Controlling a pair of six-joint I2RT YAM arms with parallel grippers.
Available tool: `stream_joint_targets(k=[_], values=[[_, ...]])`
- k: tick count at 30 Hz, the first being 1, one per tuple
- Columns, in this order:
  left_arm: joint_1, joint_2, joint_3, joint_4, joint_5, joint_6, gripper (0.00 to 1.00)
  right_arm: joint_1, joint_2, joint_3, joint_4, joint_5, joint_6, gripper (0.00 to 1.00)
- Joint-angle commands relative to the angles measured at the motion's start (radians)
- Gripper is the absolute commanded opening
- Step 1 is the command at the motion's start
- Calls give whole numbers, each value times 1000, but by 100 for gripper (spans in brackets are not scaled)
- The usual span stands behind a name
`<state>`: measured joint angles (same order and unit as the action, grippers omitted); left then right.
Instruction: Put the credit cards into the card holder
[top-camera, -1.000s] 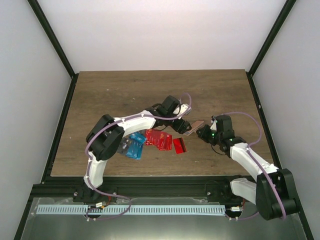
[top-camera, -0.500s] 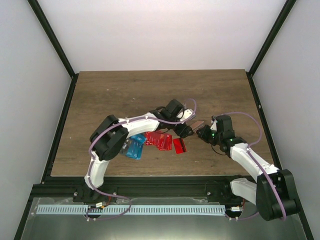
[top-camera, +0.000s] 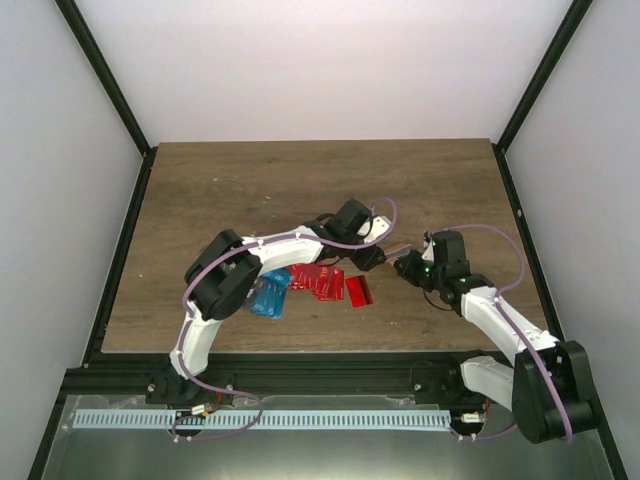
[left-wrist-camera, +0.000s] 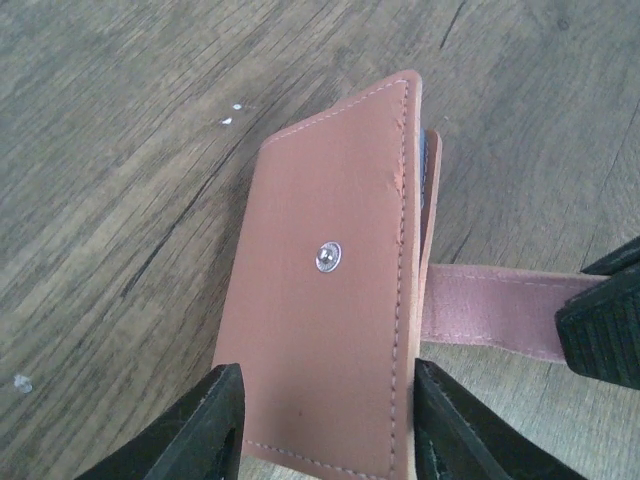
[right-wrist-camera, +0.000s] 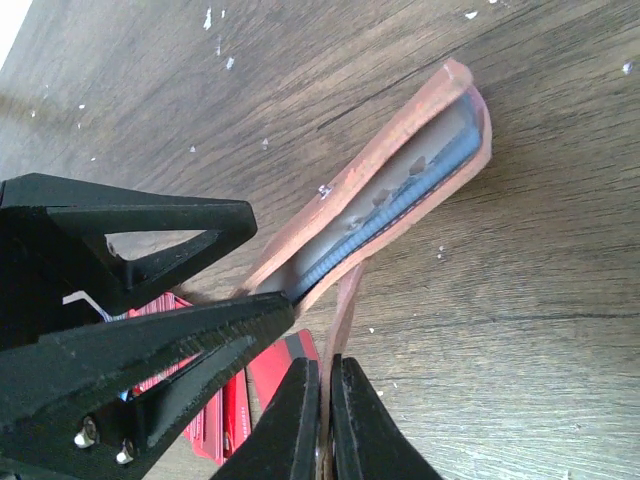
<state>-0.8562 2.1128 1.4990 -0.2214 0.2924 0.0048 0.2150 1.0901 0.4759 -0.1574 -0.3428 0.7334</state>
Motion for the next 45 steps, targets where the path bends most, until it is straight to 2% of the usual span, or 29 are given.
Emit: stream_joint_targets(k=[1,9,19,25,30,32,42,45], values=[[4,-5,31,17,-26,-2,44,-15,-16,12,-18,25,-15,1],[31,-12,35,34,32,-31,43,-20,-16,-1,-25,32,-11,1],[36,37,84,-1,86,-23,50,-23,-17,-8,-29,39,-12,1],[37,43,94,-11,57,-9,46,-23,-19,-7,-33,38,-12,1],[30,17,62,-15,130,18,60,-26,-19,-1,-38,38,-13,1],[28,-3,30,12,142,25,62,-26,-22,4,-42,38,-14,1],[8,-2,6,32,125,59,64,-30,-27,18,-53,39,-19,1],[9,1,11,44,85,48,60,-29,-27,19,-53,39,-19,1]])
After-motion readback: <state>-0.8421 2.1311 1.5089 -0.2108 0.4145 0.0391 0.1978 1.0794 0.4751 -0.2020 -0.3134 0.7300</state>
